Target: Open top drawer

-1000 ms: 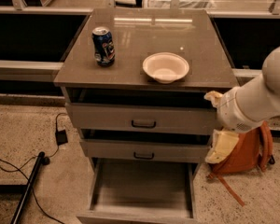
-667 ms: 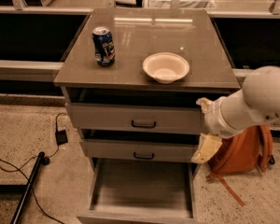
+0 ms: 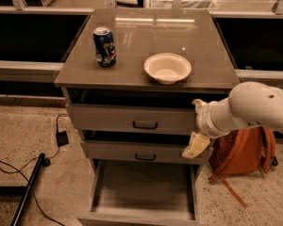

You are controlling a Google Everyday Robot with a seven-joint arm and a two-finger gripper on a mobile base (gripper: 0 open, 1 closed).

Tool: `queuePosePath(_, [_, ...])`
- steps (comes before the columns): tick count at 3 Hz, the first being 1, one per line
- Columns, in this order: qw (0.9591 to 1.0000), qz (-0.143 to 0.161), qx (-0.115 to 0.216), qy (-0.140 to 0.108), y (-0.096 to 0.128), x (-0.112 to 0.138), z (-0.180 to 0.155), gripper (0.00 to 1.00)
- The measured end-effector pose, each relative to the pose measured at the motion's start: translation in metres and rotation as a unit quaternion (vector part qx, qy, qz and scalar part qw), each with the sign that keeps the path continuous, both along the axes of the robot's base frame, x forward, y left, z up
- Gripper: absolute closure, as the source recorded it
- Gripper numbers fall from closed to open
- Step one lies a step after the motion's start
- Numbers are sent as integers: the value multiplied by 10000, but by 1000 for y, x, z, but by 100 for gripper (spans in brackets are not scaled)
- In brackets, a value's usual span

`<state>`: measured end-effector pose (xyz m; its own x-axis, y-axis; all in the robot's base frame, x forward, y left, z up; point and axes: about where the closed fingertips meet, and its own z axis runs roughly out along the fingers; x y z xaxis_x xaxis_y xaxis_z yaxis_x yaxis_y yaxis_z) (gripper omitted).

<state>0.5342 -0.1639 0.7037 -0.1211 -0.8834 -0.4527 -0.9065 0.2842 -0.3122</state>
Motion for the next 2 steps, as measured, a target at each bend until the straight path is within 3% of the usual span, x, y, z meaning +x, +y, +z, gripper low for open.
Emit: queuePosePath(2, [9998,1,191,-30,3,31,-29,0])
